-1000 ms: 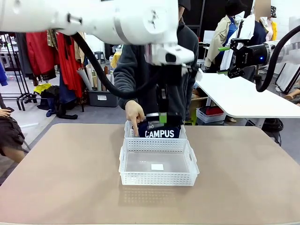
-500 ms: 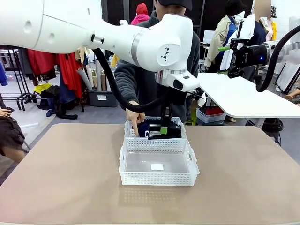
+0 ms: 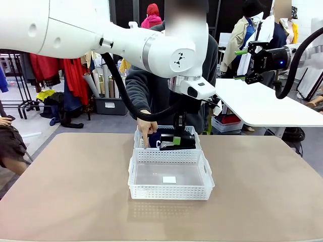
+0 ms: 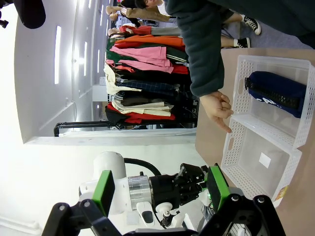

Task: Distribute items into two baskets.
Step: Place the picked Stapler into the Organizing basket as instructed by the person.

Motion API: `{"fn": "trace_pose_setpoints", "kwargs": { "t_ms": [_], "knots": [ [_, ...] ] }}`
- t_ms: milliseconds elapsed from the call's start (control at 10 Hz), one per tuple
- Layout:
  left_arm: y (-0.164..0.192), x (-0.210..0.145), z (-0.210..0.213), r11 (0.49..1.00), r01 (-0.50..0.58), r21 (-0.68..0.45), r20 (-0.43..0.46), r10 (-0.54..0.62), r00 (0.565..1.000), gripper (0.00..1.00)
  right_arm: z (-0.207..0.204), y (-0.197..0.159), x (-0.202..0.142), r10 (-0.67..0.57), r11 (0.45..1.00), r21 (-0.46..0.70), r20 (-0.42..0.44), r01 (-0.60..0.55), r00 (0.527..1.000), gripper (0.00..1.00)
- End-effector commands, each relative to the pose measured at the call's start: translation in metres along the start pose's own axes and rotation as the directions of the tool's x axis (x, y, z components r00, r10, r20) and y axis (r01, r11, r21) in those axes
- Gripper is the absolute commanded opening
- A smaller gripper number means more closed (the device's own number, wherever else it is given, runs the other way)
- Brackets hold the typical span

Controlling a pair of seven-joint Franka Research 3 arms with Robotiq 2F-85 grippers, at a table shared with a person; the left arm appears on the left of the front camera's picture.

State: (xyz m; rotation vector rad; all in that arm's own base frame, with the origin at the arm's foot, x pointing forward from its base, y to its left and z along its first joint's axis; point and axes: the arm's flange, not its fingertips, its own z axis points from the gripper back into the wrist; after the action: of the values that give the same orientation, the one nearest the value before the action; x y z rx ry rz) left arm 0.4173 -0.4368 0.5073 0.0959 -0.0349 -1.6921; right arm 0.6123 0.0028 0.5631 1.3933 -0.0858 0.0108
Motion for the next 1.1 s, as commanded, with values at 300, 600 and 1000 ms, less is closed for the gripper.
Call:
{"fn": "trace_pose_setpoints", "kwargs": {
  "t_ms": [300, 600, 1000],
  "knots": [
    [0.018, 0.025, -0.057, 0.999, -0.029, -0.032, -0.096, 0.026, 0.995, 0.00, 0.000, 0.003, -0.001, 0.001, 1.000, 0.001, -0.001, -0.001, 1.000, 1.00],
    [0.026, 0.042, -0.106, 0.994, -0.077, -0.073, -0.168, 0.064, 0.984, 0.00, 0.000, 0.003, -0.001, 0.001, 1.000, 0.001, -0.001, -0.001, 1.000, 1.00],
    [0.031, 0.048, -0.141, 0.987, -0.151, -0.053, -0.244, 0.134, 0.960, 0.00, 0.000, 0.003, -0.001, 0.001, 1.000, 0.001, -0.001, -0.001, 1.000, 1.00]
  ]
}}
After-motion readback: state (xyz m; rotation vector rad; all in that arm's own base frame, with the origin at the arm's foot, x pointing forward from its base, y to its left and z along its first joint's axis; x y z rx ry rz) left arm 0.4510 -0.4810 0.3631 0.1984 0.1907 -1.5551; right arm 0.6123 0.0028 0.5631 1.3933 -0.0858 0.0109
